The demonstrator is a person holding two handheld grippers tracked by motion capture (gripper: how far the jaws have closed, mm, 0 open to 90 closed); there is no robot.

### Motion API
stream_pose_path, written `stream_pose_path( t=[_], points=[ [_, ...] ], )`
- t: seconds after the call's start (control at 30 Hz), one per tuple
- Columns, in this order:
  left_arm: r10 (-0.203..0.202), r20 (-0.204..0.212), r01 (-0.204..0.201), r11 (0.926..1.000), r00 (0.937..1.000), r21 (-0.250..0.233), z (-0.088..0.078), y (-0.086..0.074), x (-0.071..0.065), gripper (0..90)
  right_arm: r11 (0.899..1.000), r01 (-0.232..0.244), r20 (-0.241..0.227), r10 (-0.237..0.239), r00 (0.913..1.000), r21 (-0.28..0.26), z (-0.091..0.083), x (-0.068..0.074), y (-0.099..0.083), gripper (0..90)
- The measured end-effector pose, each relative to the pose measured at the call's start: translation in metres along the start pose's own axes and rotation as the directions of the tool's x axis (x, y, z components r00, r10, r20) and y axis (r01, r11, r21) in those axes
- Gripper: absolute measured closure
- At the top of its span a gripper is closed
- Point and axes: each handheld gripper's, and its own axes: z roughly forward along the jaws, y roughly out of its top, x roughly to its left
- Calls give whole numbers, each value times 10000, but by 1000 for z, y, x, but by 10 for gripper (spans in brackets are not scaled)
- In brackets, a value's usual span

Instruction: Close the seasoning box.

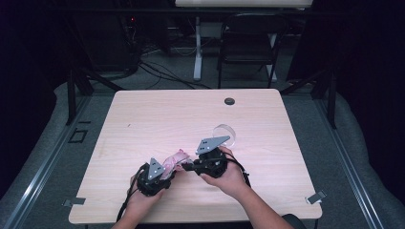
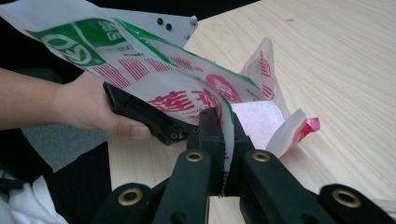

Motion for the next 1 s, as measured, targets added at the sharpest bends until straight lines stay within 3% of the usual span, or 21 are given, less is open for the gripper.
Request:
stream_pose_path(
  t=[0.57, 0.8, 1.0],
  points=[
    [537, -601, -546, 9984, 9967, -137, -3, 4, 4, 574, 10000, 4, 4, -4, 10000, 93, 0, -2, 1, 900],
    [975, -1049, -1004, 9947, 9897, -226, -4, 12, 1, 575, 10000, 23, 176, -22, 9998, -62, -5, -1, -1, 900],
    [1156, -1192, -1210, 9919, 9861, -392, -3, 20, -1, 575, 9995, -54, 338, 64, 9994, -305, -14, -2, -3, 900]
  ],
)
